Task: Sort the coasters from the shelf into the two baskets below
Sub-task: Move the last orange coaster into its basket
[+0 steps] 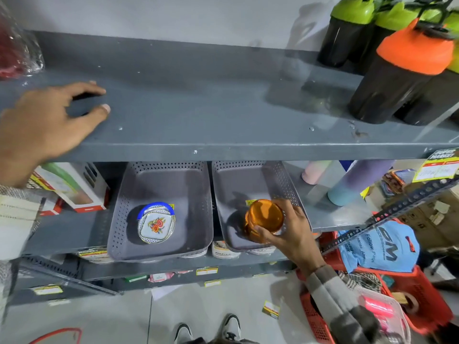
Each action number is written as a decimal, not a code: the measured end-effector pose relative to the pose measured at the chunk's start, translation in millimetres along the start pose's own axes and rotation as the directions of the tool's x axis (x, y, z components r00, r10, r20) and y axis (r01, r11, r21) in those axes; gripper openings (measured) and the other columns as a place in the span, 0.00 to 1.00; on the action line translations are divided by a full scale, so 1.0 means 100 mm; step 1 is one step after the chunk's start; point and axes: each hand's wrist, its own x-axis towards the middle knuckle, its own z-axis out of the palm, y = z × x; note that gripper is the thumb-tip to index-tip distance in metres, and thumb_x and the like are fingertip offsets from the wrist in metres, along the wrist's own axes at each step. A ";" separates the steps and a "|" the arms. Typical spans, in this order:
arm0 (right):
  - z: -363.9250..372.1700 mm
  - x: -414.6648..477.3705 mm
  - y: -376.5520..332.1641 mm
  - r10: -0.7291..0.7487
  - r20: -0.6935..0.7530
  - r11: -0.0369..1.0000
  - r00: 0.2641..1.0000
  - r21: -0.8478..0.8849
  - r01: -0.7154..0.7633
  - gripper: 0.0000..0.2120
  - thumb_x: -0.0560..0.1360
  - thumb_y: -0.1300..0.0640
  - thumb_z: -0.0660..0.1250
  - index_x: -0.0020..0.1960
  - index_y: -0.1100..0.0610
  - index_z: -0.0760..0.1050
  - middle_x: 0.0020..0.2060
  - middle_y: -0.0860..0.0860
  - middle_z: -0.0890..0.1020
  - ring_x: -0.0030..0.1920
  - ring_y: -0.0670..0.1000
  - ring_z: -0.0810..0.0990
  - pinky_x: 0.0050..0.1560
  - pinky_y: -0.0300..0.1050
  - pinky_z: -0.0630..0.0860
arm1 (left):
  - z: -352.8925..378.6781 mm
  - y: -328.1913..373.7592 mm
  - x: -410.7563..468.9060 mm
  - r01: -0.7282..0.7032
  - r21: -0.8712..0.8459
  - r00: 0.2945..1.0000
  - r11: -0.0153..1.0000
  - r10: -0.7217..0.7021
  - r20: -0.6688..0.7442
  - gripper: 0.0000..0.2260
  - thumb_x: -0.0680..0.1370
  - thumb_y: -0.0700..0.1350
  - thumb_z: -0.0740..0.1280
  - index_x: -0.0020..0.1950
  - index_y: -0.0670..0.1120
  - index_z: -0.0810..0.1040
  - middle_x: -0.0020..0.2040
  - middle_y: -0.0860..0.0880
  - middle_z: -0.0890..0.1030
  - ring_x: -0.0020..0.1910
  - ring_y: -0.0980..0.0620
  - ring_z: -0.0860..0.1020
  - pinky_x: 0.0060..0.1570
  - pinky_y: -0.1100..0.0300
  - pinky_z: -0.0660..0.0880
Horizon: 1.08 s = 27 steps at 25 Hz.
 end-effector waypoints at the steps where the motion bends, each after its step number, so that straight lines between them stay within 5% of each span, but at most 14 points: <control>1: 0.08 0.02 0.11 0.044 -0.002 0.999 0.999 0.000 -0.044 0.31 0.65 0.36 0.77 0.62 0.47 0.71 0.51 0.46 0.81 0.53 0.55 0.77 0.54 0.51 0.77 | 0.03 -0.03 -0.01 -0.006 -0.008 1.000 1.000 0.006 -0.005 0.23 0.74 0.77 0.63 0.67 0.74 0.77 0.70 0.76 0.75 0.70 0.55 0.80 0.72 0.45 0.73; 8: 0.40 0.23 0.47 0.203 0.024 0.971 0.979 -0.133 -0.198 0.32 0.63 0.43 0.81 0.61 0.52 0.73 0.45 0.57 0.87 0.43 0.63 0.85 0.41 0.49 0.78 | 0.14 -0.19 0.01 -0.055 -0.032 0.998 0.998 0.055 0.000 0.23 0.76 0.74 0.65 0.70 0.71 0.78 0.72 0.73 0.75 0.73 0.58 0.76 0.74 0.47 0.71; 16: 0.49 0.21 0.45 0.213 0.036 0.948 0.976 -0.251 -0.198 0.39 0.63 0.37 0.79 0.67 0.53 0.71 0.53 0.60 0.83 0.57 0.63 0.79 0.58 0.53 0.73 | 0.20 -0.42 0.07 -0.045 -0.038 0.999 0.998 0.044 -0.029 0.25 0.76 0.72 0.67 0.71 0.67 0.78 0.73 0.71 0.75 0.73 0.61 0.75 0.74 0.47 0.70; 27: 0.54 0.21 0.48 0.197 0.009 0.970 0.980 -0.148 -0.193 0.35 0.65 0.42 0.80 0.65 0.55 0.72 0.52 0.59 0.82 0.54 0.63 0.77 0.55 0.53 0.72 | 0.30 -0.59 0.09 -0.071 0.028 0.996 0.997 0.073 -0.057 0.25 0.77 0.71 0.67 0.73 0.67 0.78 0.73 0.71 0.75 0.73 0.63 0.75 0.73 0.47 0.70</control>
